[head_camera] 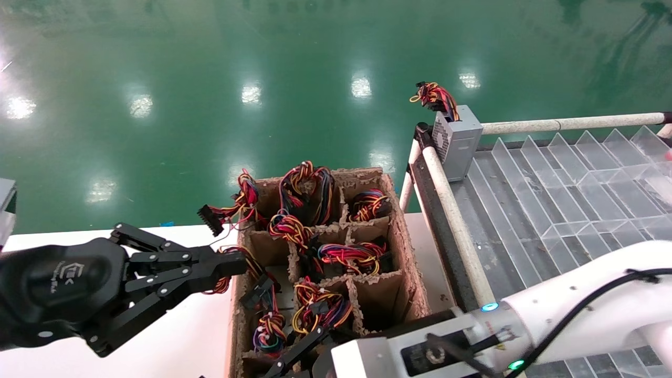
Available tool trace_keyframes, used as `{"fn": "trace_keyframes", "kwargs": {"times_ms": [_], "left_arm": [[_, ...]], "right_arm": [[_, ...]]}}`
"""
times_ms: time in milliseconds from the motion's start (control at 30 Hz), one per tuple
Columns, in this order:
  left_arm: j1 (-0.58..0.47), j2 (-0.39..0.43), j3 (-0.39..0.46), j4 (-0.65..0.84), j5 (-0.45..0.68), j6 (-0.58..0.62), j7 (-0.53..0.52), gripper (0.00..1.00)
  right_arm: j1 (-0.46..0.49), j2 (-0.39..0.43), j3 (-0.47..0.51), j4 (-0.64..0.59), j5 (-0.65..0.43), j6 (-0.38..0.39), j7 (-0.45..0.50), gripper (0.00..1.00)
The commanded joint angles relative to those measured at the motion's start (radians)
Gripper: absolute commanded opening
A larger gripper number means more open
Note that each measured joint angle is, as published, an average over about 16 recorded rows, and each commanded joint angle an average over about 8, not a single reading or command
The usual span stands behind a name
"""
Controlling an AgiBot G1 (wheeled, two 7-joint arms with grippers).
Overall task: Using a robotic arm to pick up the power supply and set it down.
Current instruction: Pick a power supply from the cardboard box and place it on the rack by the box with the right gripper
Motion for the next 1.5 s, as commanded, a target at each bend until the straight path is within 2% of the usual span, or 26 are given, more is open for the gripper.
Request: {"fn": "trace_keyframes", "kwargs": {"times_ms": [33, 267, 467, 933, 1200, 1500], "left_arm": [[0.000, 0.000, 0.000, 0.000, 0.000, 0.000, 0.000, 0.00], [0.000, 0.000, 0.000, 0.000, 0.000, 0.000, 0.000, 0.00], [0.000, 0.000, 0.000, 0.000, 0.000, 0.000, 0.000, 0.00], [0.000, 0.000, 0.000, 0.000, 0.000, 0.000, 0.000, 0.00], [0.000, 0.000, 0.000, 0.000, 0.000, 0.000, 0.000, 0.00], [0.000, 0.000, 0.000, 0.000, 0.000, 0.000, 0.000, 0.00]], "right_arm": [[0.004, 0.017, 0.011, 0.032, 0.018, -0.004, 0.012, 0.00], [0.038, 0.079, 0.056, 0.120, 0.162, -0.027, 0.067, 0.00], [0.098, 0.136, 0.092, 0.148, 0.271, -0.032, 0.075, 0.00], [0.323, 0.260, 0.139, 0.118, 0.373, -0.037, 0.023, 0.00], [0.450, 0.315, 0.121, -0.012, 0.297, -0.031, -0.056, 0.00], [0.580, 0.300, 0.074, -0.335, 0.198, -0.023, -0.152, 0.00]]}}
